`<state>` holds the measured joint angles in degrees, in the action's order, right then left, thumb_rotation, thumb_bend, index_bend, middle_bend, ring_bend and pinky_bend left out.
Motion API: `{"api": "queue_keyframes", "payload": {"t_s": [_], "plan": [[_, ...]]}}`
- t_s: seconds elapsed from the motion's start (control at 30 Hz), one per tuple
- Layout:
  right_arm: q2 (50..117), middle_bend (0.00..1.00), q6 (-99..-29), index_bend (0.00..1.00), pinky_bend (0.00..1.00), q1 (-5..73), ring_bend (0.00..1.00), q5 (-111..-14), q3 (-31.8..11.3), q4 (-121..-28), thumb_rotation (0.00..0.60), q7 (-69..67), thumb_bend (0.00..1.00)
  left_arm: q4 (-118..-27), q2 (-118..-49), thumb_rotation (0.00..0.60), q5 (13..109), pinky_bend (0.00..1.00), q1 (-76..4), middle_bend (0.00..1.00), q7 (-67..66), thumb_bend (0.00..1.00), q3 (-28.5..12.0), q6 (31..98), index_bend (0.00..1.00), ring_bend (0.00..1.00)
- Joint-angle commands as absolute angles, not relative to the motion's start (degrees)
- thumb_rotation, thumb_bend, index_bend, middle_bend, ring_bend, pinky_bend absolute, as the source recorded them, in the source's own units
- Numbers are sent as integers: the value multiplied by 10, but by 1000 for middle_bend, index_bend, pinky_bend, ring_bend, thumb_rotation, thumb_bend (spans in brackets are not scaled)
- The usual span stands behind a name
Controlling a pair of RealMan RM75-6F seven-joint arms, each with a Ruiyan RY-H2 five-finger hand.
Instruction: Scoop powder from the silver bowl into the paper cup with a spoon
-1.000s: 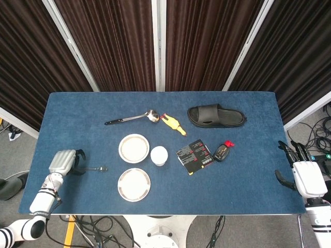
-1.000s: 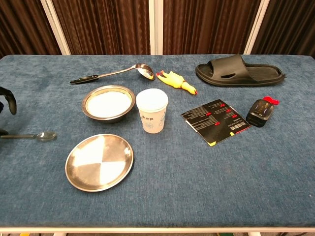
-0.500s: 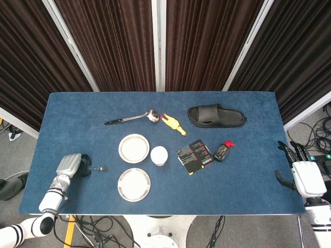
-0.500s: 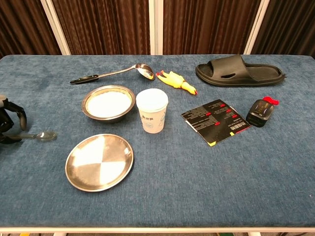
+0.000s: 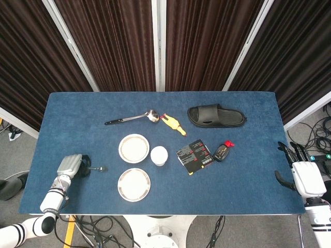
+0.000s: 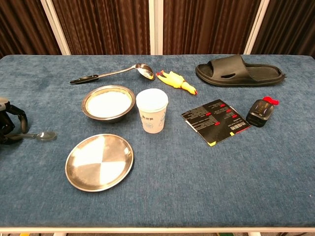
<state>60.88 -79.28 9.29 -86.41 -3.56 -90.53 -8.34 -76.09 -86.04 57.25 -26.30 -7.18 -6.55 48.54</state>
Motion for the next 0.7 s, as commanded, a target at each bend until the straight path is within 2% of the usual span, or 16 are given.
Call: {"api": "queue_keyframes", "payload": {"t_s": [0.03, 0.2, 0.43, 0.7], "plan": [[608, 203, -792, 51, 37, 93, 0, -864, -35, -906, 600, -83, 277, -760, -861, 600, 572, 1000, -263, 976, -74, 390, -64, 488, 574, 937], [609, 203, -792, 51, 37, 93, 0, -864, -34, -907, 600, -83, 277, -757, -863, 600, 568, 1000, -263, 974, -78, 394, -59, 488, 574, 937], [607, 204, -794, 51, 37, 91, 0, -865, -34, -909, 600, -83, 277, -753, -866, 600, 568, 1000, -263, 977, -76, 451, -60, 493, 620, 942], [604, 204, -799, 51, 37, 89, 0, -867, -34, -911, 600, -84, 277, -781, -840, 600, 583, 1000, -270, 980, -70, 481, -68, 498, 630, 946]]}}
